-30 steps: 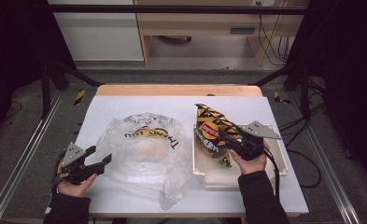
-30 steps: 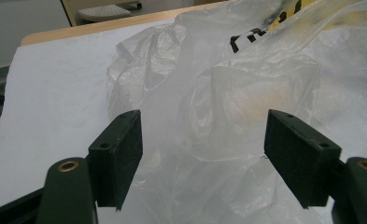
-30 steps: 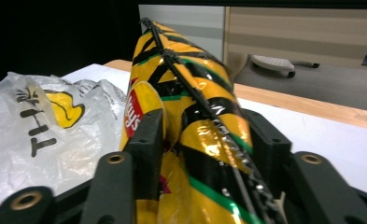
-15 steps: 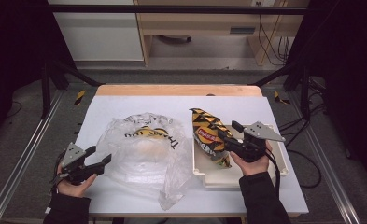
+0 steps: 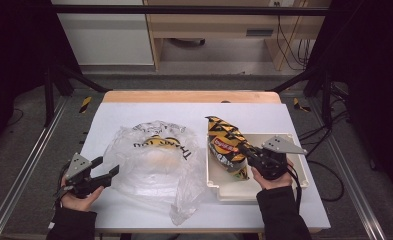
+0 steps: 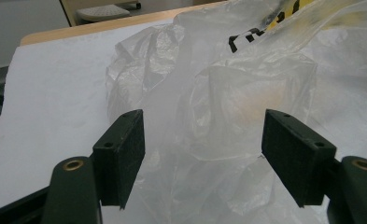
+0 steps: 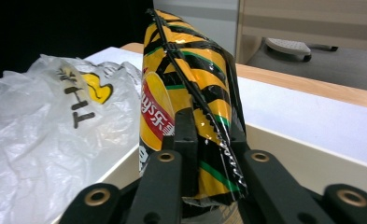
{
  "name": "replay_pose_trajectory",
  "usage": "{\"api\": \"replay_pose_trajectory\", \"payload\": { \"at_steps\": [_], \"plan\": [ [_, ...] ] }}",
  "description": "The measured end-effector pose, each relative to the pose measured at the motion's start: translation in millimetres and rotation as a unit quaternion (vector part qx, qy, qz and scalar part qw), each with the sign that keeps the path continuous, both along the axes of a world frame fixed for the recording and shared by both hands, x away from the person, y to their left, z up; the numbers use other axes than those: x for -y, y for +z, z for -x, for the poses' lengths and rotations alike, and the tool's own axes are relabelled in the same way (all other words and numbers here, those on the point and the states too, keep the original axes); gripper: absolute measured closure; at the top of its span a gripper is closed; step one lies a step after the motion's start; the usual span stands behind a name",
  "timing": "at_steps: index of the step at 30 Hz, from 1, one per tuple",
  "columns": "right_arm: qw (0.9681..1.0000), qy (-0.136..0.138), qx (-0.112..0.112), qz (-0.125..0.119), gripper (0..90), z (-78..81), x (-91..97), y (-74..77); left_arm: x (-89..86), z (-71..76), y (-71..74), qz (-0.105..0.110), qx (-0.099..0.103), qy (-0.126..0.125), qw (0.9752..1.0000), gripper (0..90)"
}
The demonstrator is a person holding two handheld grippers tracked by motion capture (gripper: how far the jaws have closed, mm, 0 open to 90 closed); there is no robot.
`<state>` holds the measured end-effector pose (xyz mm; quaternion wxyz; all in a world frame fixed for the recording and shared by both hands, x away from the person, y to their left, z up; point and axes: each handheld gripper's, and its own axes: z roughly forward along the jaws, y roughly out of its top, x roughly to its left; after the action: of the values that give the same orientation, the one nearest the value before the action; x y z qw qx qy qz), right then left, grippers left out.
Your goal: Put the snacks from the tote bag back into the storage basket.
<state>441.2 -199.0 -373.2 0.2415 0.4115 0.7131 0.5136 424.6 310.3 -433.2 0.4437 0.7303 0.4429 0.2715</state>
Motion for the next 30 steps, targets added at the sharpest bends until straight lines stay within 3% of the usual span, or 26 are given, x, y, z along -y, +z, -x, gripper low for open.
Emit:
{"api": "replay_pose_trajectory", "payload": {
  "at_steps": [4, 9, 12, 17, 25, 30],
  "plan": [
    [0.9999, -0.007, -0.009, -0.004, 84.2, -15.8, 7.9, 3.7, 0.4, -0.4, -0.3, -0.003, -0.001, 0.0, 1.0, 30.2],
    [0.9992, -0.032, -0.02, -0.016, 75.6, -33.0, 23.3, 4.4, 0.5, -0.5, -0.5, -0.004, -0.001, 0.0, 1.0, 30.3],
    [0.9985, -0.053, -0.011, -0.005, 71.0, -37.8, 29.1, 2.3, 0.6, -0.5, -0.5, -0.003, -0.001, 0.0, 1.0, 30.3],
    [0.9975, -0.071, -0.001, -0.008, 69.3, -49.3, 27.9, -0.8, 1.6, -0.7, -0.9, -0.007, -0.002, -0.002, 1.0, 30.4],
    [0.9934, -0.113, 0.013, -0.013, 52.9, -69.1, 27.7, -8.6, 2.1, -0.8, -1.4, -0.009, -0.003, -0.004, 0.9999, 30.6],
    [0.9921, -0.124, 0.018, -0.005, 39.8, -64.8, 28.8, -5.8, 1.6, -0.7, -1.3, -0.007, -0.002, -0.003, 1.0, 30.7]
  ]
}}
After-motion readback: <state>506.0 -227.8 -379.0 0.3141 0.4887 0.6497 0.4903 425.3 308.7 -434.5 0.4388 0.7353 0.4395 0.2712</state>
